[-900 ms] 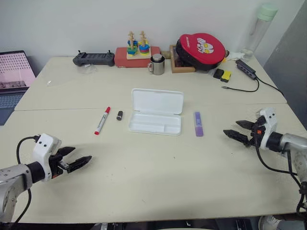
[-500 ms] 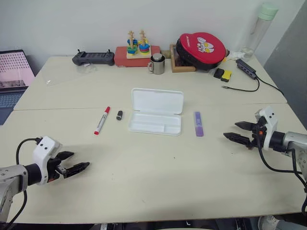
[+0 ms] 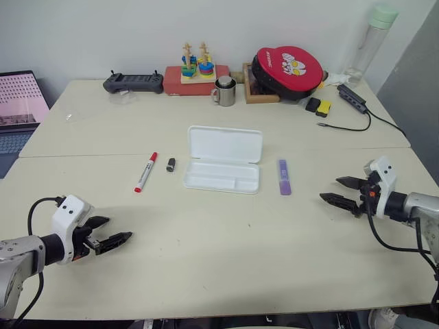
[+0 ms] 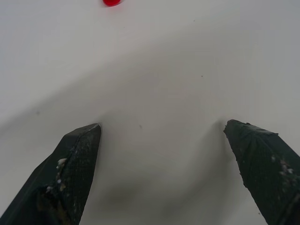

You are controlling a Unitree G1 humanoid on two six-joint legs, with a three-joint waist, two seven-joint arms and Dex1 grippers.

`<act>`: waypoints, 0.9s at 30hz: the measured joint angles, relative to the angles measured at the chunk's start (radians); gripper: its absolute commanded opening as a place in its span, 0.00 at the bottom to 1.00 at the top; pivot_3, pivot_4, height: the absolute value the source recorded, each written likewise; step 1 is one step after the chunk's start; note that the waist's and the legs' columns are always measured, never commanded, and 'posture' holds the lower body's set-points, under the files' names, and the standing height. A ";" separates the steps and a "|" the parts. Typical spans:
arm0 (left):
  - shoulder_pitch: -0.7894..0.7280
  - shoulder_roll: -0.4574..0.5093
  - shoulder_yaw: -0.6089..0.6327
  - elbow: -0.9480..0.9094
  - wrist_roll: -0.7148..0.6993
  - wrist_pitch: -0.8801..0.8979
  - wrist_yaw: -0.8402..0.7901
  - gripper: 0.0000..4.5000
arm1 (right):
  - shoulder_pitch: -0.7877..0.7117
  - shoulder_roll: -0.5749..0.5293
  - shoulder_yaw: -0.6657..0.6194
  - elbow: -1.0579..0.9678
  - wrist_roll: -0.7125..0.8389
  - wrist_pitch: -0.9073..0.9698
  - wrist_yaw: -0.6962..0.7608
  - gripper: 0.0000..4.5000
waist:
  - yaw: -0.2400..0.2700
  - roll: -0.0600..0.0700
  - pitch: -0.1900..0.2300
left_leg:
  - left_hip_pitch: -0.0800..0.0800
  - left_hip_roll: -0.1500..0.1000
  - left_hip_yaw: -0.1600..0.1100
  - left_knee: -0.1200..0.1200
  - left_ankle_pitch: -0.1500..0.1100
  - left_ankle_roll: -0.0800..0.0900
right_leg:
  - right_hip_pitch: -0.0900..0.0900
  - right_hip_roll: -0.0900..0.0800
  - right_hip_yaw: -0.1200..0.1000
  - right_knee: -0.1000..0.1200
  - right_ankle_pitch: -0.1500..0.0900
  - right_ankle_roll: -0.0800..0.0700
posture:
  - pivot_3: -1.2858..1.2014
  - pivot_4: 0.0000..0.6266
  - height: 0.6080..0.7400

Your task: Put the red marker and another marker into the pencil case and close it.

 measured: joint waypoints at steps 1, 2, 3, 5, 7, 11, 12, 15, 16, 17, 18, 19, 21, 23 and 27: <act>-0.005 0.000 -0.004 0.000 0.001 0.001 0.004 1.00 | -0.003 0.003 0.000 0.001 0.000 -0.005 -0.001 0.99 | 0.000 0.000 0.000 | 0.000 0.000 0.000 0.000 0.000 0.000 | 0.000 0.000 0.000 0.000 0.000 0.000 | 0.52 0.24 1.00; -0.013 0.000 -0.010 0.000 0.001 0.003 0.006 1.00 | -0.010 0.003 -0.001 0.001 0.000 -0.011 -0.001 0.99 | 0.000 0.000 0.000 | 0.000 0.000 0.000 0.000 0.000 0.000 | 0.000 0.000 0.000 0.000 0.000 0.000 | 0.52 0.24 1.00; -0.017 0.000 -0.012 0.000 0.001 0.004 0.007 1.00 | -0.013 0.004 -0.001 0.001 0.000 -0.013 0.000 0.99 | 0.000 0.000 0.000 | 0.000 0.000 0.000 0.000 0.000 0.000 | 0.000 0.000 0.000 0.000 0.000 0.000 | 0.52 0.24 1.00; -0.018 0.000 -0.013 0.000 0.002 0.004 0.008 1.00 | -0.015 0.004 -0.002 0.001 0.000 -0.016 0.001 0.99 | 0.000 0.000 0.000 | 0.000 0.000 0.000 0.000 0.000 0.000 | 0.000 0.000 0.000 0.000 0.000 0.000 | 0.52 0.24 1.00; -0.033 -0.002 -0.013 -0.003 -0.005 0.021 0.012 1.00 | -0.016 0.003 -0.003 -0.002 0.014 0.006 0.010 0.99 | 0.000 0.000 0.000 | 0.000 0.000 0.000 0.000 0.000 0.000 | 0.000 0.000 0.000 0.000 0.000 0.000 | 0.52 0.24 1.00; -0.113 -0.038 -0.009 -0.088 -0.075 0.077 0.029 1.00 | -0.057 0.015 0.006 -0.049 0.077 0.100 0.019 0.99 | 0.001 -0.001 0.001 | -0.001 0.000 -0.001 0.003 0.000 0.000 | 0.000 -0.001 0.000 0.000 0.000 0.000 | 0.52 0.24 1.00; -0.140 -0.049 -0.010 -0.123 -0.097 0.090 0.033 1.00 | -0.082 0.025 0.020 -0.078 0.088 0.122 0.021 0.99 | 0.001 -0.001 0.001 | -0.001 0.000 -0.001 0.003 0.000 0.000 | 0.000 0.000 -0.001 0.001 0.000 0.000 | 0.52 0.24 1.00; -0.241 -0.087 -0.038 -0.233 -0.167 0.117 0.050 1.00 | -0.185 0.073 0.103 -0.157 0.121 0.203 0.010 0.99 | -0.002 -0.001 0.001 | -0.001 0.000 -0.001 0.003 0.000 0.000 | 0.000 0.000 0.000 0.001 0.000 0.000 | 0.52 0.24 1.00; -0.261 -0.093 -0.060 -0.257 -0.172 0.121 0.051 1.00 | -0.212 0.085 0.134 -0.165 0.118 0.218 0.006 0.99 | -0.003 -0.001 0.001 | -0.001 0.000 0.000 0.002 0.000 0.000 | 0.000 0.000 0.000 0.001 0.000 0.000 | 0.52 0.24 1.00; -0.287 -0.107 -0.088 -0.274 -0.177 0.125 0.052 1.00 | -0.242 0.103 0.175 -0.166 0.106 0.225 0.005 0.99 | -0.003 -0.001 0.001 | -0.001 0.000 0.000 0.002 0.000 0.000 | -0.001 0.000 0.000 0.001 0.000 0.000 | 0.52 0.24 1.00; -0.317 -0.130 -0.133 -0.291 -0.183 0.126 0.050 1.00 | -0.278 0.129 0.237 -0.173 0.077 0.223 0.008 0.99 | -0.003 -0.001 0.001 | -0.002 0.000 0.000 0.003 0.000 0.000 | -0.001 0.000 0.000 0.000 0.001 0.001 | 0.52 0.24 1.00; -0.346 -0.146 -0.171 -0.292 -0.183 0.127 0.050 1.00 | -0.313 0.148 0.287 -0.165 0.054 0.222 0.008 0.99 | -0.004 -0.002 0.001 | -0.003 -0.001 0.000 0.004 0.000 0.000 | -0.002 -0.001 -0.001 0.001 0.001 0.001 | 0.52 0.24 1.00; -0.401 -0.168 -0.251 -0.292 -0.174 0.118 0.038 1.00 | -0.384 0.202 0.392 -0.137 -0.004 0.203 0.011 0.99 | -0.006 -0.002 0.001 | -0.004 -0.001 0.000 0.005 0.000 0.000 | -0.003 0.000 -0.001 0.001 0.001 0.001 | 0.52 0.24 1.00; -0.447 -0.180 -0.317 -0.282 -0.153 0.098 0.021 1.00 | -0.444 0.254 0.485 -0.090 -0.061 0.178 0.018 0.99 | -0.009 -0.002 0.001 | -0.005 -0.001 0.000 0.005 0.000 0.000 | -0.004 0.000 -0.001 0.001 0.001 0.001 | 0.52 0.24 1.00; -0.487 -0.195 -0.362 -0.225 -0.111 0.056 0.006 1.00 | -0.492 0.290 0.583 -0.005 -0.139 0.169 0.038 0.99 | -0.010 -0.003 0.001 | -0.008 -0.002 0.000 0.005 0.000 0.000 | -0.007 -0.001 -0.004 0.001 0.001 0.001 | 0.52 0.24 1.00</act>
